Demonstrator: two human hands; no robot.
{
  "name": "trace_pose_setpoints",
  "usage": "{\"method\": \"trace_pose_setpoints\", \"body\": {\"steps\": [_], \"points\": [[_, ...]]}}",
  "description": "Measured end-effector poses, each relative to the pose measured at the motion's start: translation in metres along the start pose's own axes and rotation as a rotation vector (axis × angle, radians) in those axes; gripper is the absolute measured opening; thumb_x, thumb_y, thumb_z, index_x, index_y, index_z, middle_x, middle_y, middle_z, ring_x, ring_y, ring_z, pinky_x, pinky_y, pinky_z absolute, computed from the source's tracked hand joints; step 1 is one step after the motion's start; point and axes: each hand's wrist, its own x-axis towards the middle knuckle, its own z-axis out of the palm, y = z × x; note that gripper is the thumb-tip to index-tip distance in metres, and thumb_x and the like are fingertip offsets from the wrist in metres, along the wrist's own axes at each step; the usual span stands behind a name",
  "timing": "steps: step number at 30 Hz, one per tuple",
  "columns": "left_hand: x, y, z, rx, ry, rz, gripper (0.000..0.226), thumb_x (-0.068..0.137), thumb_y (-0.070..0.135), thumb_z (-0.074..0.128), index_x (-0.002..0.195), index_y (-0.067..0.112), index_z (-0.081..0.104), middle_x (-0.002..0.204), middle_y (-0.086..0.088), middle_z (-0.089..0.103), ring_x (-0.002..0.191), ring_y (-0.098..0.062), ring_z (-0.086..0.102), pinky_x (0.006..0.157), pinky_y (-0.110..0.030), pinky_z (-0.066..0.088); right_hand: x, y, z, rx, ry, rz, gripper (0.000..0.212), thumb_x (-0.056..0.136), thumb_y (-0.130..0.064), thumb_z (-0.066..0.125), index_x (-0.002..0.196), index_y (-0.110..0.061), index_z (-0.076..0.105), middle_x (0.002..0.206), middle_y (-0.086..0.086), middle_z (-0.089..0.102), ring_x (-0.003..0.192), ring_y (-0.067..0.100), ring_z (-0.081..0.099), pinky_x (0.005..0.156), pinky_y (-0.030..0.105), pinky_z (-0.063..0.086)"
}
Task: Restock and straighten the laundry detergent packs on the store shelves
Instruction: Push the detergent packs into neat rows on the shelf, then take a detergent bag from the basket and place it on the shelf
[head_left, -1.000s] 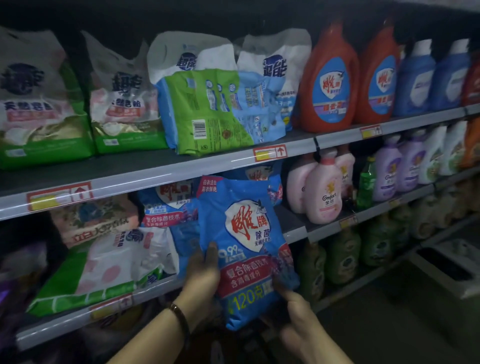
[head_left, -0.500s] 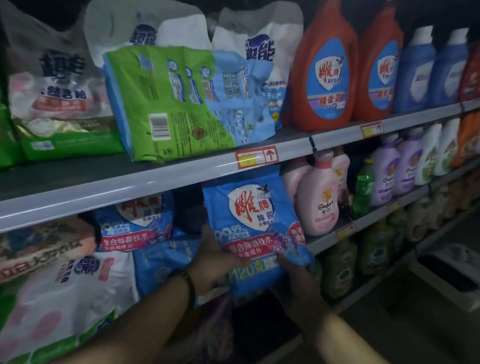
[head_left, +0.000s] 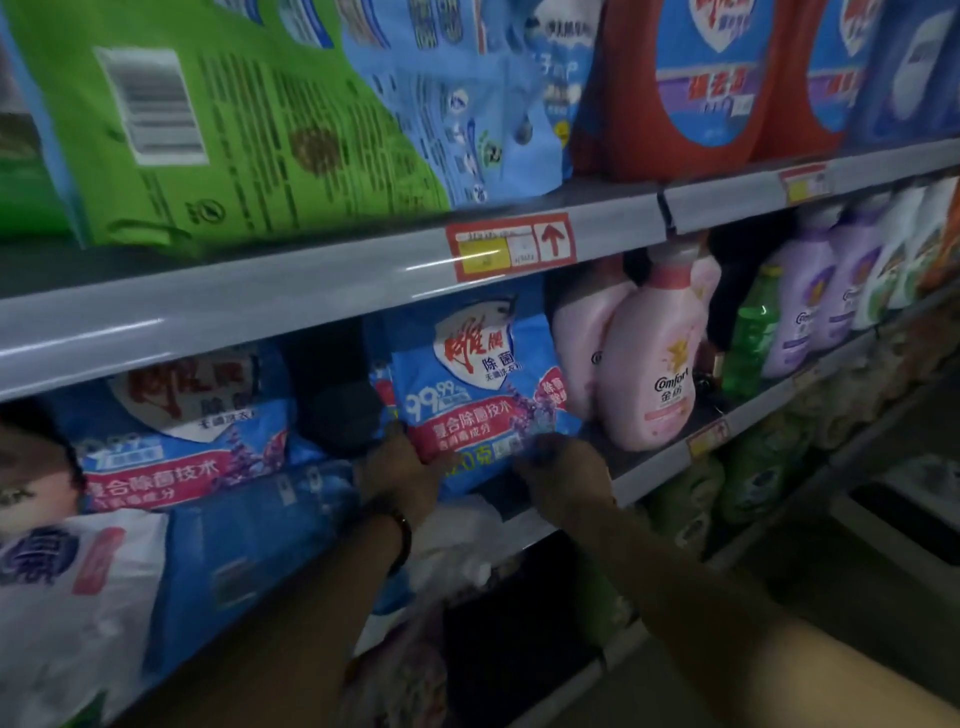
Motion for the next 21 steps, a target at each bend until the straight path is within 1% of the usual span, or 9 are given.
{"method": "trace_pose_setpoints", "body": {"steps": [2, 4, 8, 11, 12, 14, 16, 19, 21], "points": [[0.002, -0.006, 0.007, 0.071, 0.024, 0.018, 0.069, 0.083, 0.049, 0.083, 0.132, 0.013, 0.048, 0.127, -0.018, 0.07, 0.114, -0.042, 0.067, 0.093, -0.049, 0.054, -0.008, 0.002, 0.005, -0.107, -0.053, -0.045, 0.063, 0.089, -0.055, 0.067, 0.148, -0.037, 0.055, 0.141, 0.006, 0.066, 0.133, 0.038, 0.058, 0.109, 0.05, 0.051], [0.003, -0.005, 0.008, 0.123, 0.014, 0.016, 0.065, 0.087, 0.05, 0.079, 0.128, 0.012, 0.047, 0.127, -0.018, 0.068, 0.115, -0.043, 0.066, 0.093, -0.049, 0.054, -0.015, 0.003, 0.005, -0.172, -0.072, -0.064, 0.062, 0.095, -0.05, 0.062, 0.154, -0.04, 0.046, 0.147, 0.003, 0.06, 0.14, 0.039, 0.049, 0.114, 0.053, 0.045], [-0.003, 0.005, -0.008, 0.106, -0.058, 0.026, 0.078, 0.085, 0.044, 0.082, 0.14, 0.012, 0.037, 0.138, -0.018, 0.055, 0.125, -0.042, 0.06, 0.102, -0.048, 0.051, -0.032, -0.004, -0.012, -0.077, -0.014, -0.133, 0.044, 0.093, -0.045, 0.059, 0.136, -0.035, 0.063, 0.134, 0.0, 0.069, 0.128, 0.032, 0.062, 0.107, 0.05, 0.052], [-0.02, 0.013, -0.041, -0.025, -0.154, 0.067, 0.089, 0.087, 0.039, 0.081, 0.154, 0.015, 0.027, 0.145, -0.012, 0.043, 0.133, -0.034, 0.05, 0.112, -0.045, 0.046, -0.052, -0.011, -0.029, 0.065, 0.099, -0.243, 0.025, 0.097, -0.027, 0.068, 0.122, -0.025, 0.072, 0.123, 0.002, 0.076, 0.115, 0.025, 0.07, 0.099, 0.043, 0.058], [-0.029, 0.018, -0.056, -0.051, -0.186, 0.077, 0.082, 0.088, 0.038, 0.08, 0.152, 0.018, 0.033, 0.14, -0.008, 0.047, 0.13, -0.031, 0.053, 0.108, -0.045, 0.049, -0.061, -0.016, -0.036, 0.086, 0.11, -0.279, 0.02, 0.097, -0.022, 0.069, 0.117, -0.022, 0.074, 0.119, 0.003, 0.078, 0.112, 0.025, 0.071, 0.096, 0.042, 0.059], [-0.053, 0.029, -0.088, -0.026, -0.249, 0.134, 0.045, 0.09, 0.035, 0.077, 0.126, 0.022, 0.052, 0.119, 0.0, 0.061, 0.114, -0.025, 0.066, 0.09, -0.04, 0.06, -0.078, -0.028, -0.048, 0.093, 0.108, -0.359, 0.015, 0.098, -0.017, 0.069, 0.111, -0.019, 0.076, 0.114, 0.003, 0.078, 0.109, 0.025, 0.071, 0.093, 0.042, 0.06], [-0.085, 0.039, -0.117, 0.039, -0.301, 0.22, 0.029, 0.094, 0.025, 0.074, 0.109, 0.026, 0.049, 0.107, 0.001, 0.064, 0.103, -0.02, 0.068, 0.081, -0.027, 0.053, -0.092, -0.045, -0.058, 0.071, 0.128, -0.418, 0.014, 0.097, -0.016, 0.069, 0.108, -0.016, 0.077, 0.11, 0.004, 0.077, 0.106, 0.025, 0.071, 0.091, 0.037, 0.058], [-0.136, 0.044, -0.153, 0.088, -0.355, 0.375, 0.042, 0.095, 0.029, 0.071, 0.129, 0.028, 0.047, 0.13, 0.002, 0.055, 0.118, -0.015, 0.057, 0.097, -0.028, 0.049, -0.119, -0.079, -0.076, 0.12, 0.13, -0.486, 0.012, 0.096, -0.007, 0.07, 0.106, -0.009, 0.077, 0.101, 0.0, 0.073, 0.098, 0.018, 0.067, 0.082, 0.022, 0.051], [-0.164, 0.046, -0.177, 0.155, -0.374, 0.431, 0.053, 0.096, 0.038, 0.07, 0.14, 0.03, 0.044, 0.14, 0.002, 0.048, 0.128, -0.013, 0.051, 0.104, -0.028, 0.045, -0.141, -0.103, -0.088, 0.127, 0.08, -0.506, 0.017, 0.098, -0.005, 0.067, 0.112, -0.006, 0.075, 0.104, -0.004, 0.069, 0.1, 0.013, 0.063, 0.084, 0.019, 0.049]]}}
